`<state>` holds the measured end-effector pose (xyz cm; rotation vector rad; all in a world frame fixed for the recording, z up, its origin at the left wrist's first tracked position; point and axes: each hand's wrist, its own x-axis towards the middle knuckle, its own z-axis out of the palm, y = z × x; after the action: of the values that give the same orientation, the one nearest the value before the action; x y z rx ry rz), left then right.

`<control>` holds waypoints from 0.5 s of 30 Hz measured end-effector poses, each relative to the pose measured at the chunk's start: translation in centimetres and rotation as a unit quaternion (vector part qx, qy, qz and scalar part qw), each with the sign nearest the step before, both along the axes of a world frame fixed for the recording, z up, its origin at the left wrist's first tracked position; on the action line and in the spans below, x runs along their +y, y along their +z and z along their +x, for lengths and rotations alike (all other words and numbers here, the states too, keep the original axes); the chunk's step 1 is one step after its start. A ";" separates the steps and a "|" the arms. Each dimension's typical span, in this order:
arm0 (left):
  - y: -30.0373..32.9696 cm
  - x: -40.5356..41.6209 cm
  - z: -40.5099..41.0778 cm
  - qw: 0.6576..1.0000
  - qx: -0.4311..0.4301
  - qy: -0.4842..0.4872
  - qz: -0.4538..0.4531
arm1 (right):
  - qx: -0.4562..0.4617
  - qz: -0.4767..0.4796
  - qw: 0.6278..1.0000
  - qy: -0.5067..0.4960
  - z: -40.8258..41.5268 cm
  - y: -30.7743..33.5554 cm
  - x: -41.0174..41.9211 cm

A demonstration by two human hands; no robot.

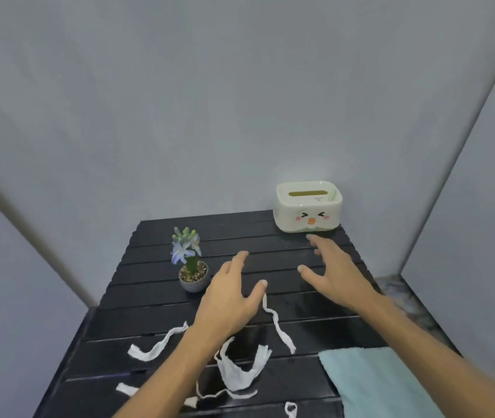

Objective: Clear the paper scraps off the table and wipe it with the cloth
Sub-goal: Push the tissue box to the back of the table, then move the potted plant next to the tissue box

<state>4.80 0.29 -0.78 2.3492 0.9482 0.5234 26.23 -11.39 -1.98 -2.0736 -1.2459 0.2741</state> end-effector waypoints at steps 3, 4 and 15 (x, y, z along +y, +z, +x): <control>0.1 -0.3 -3.9 1.000 0.017 -0.002 0.011 | -0.004 -0.011 1.000 0.015 -2.7 0.6 0.2; 0.1 -0.3 -5.1 1.000 0.025 0.002 0.017 | -0.008 -0.016 1.000 0.022 -3.5 0.8 0.3; -1.8 2.7 -11.3 0.996 0.064 0.061 0.008 | -0.029 -0.059 0.997 0.051 -9.6 0.5 1.7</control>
<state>-6.51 2.99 -2.57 2.3718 1.1563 0.4340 16.65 -9.70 -1.47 -2.1343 -1.4025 0.3444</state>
